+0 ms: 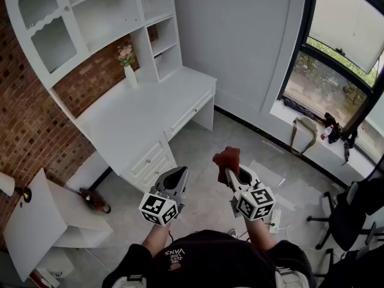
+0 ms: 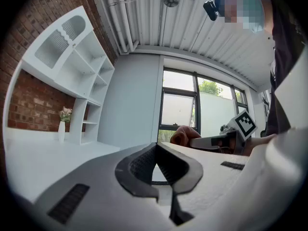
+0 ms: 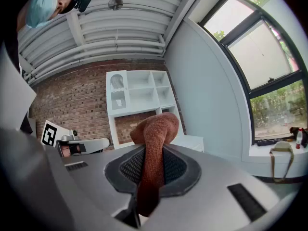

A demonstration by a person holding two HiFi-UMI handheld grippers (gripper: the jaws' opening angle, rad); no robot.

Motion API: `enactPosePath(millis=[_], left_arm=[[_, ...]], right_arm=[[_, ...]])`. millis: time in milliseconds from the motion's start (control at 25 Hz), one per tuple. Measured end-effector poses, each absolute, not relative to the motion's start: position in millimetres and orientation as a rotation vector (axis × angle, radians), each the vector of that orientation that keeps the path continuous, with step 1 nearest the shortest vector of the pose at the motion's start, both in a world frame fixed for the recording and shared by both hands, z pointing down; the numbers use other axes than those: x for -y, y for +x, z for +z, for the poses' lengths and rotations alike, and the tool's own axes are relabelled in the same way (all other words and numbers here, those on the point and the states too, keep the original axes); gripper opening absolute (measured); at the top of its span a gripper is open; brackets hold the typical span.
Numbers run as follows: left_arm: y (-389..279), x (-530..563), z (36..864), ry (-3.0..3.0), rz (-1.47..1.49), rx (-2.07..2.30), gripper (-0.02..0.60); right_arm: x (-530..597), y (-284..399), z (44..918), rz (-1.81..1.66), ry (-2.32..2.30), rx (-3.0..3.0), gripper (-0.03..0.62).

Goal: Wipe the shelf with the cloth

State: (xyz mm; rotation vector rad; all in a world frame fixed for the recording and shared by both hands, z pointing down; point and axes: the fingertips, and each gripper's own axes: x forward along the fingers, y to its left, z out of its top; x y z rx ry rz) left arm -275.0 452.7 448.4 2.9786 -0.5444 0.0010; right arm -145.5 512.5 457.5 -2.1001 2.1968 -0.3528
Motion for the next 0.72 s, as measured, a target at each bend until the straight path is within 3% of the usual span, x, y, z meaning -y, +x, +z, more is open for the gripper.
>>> enactPosePath(millis=[720], left_arm=[[-282, -435, 472, 2.917, -0.002, 0.479, 0.006]], right_arm=[[-490, -162, 473, -0.421, -2.087, -2.18, 0.055]])
